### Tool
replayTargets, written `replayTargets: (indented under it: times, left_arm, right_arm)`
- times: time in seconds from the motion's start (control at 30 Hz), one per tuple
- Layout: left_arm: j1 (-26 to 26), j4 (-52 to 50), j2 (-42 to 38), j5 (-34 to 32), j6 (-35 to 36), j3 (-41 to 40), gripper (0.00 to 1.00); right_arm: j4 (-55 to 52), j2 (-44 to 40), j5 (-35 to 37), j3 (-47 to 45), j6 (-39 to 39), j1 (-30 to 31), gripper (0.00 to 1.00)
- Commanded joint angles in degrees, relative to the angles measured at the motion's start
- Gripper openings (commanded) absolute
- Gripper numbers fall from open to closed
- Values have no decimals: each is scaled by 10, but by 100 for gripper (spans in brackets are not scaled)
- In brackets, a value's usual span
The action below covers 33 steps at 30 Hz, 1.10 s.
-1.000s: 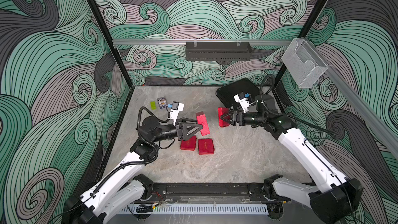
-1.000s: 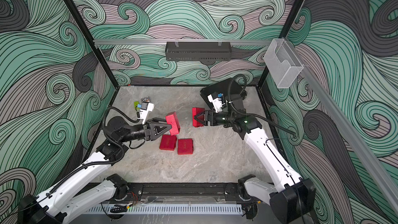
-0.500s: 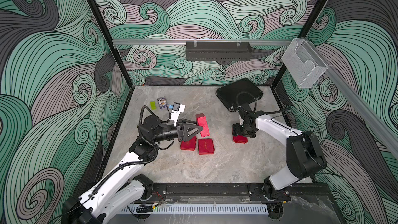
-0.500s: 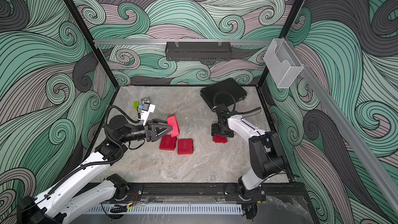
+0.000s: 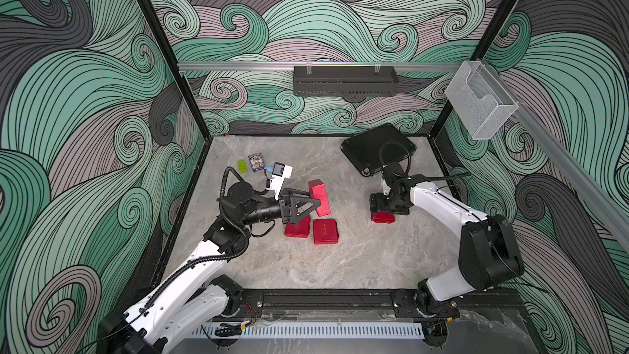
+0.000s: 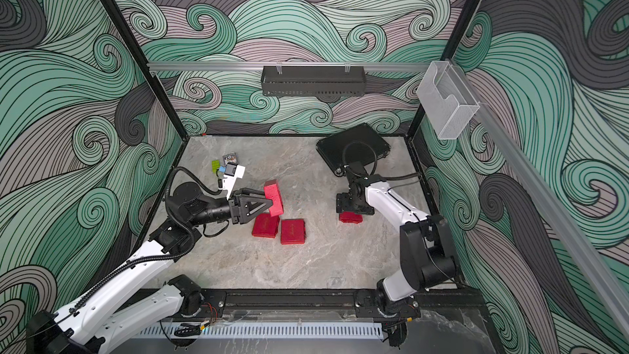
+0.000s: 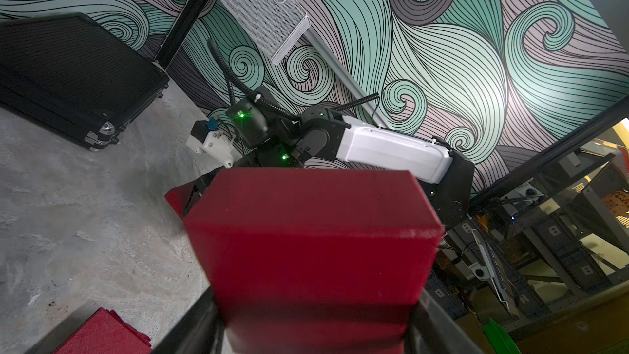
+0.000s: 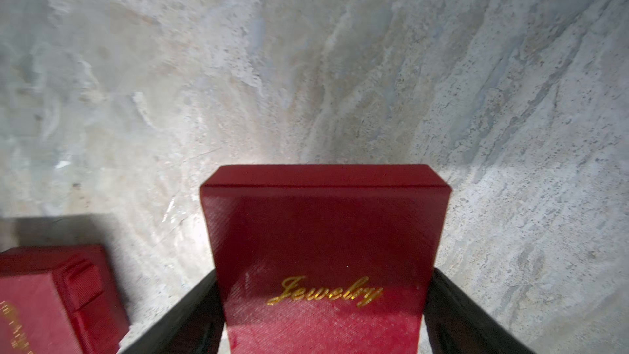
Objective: Take the necklace out of the lift-off lid jewelry box
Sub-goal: Place the lid at the center of the board, then place the jewelry box at the center of the board.
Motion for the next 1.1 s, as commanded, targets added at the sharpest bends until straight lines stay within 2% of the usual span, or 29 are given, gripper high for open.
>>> replayTargets:
  times: [0.0,0.13,0.43,0.5,0.53,0.63,0.73,0.87,0.97,1.07]
  left_arm:
    - [2,15,5,-4,7,14,67]
    - [2,15,6,-4,9,14,67]
    - [2,19,4,0,12,10,66]
    - [1,19,5,2,14,10,67]
    - [1,20,5,3,15,9,67]
    - [2,21,8,10,18,13,67]
    - [2,25,14,25,23,18,67]
    - [2,37,28,38,21,24,67]
    - [2,69,41,53,4,26,67]
    - [2,99,50,66,-11,27,67]
  right_arm:
    - [-25,-22,-43,16,-15,-2,90]
    - [-25,-34,-52,12,-18,-2,93]
    - [-22,-17,-68,9,-19,-2,95]
    - [5,-41,-133,-3,-26,-2,91]
    - [27,-60,-192,-12,-27,-2,89]
    - [111,-122,-356,-39,11,1,76]
    - [183,-164,-468,-45,50,11,63]
    - [240,-208,-521,-26,64,55,54]
    - [320,-232,-529,-37,108,90,48]
    - [335,-234,-521,-29,118,113,44]
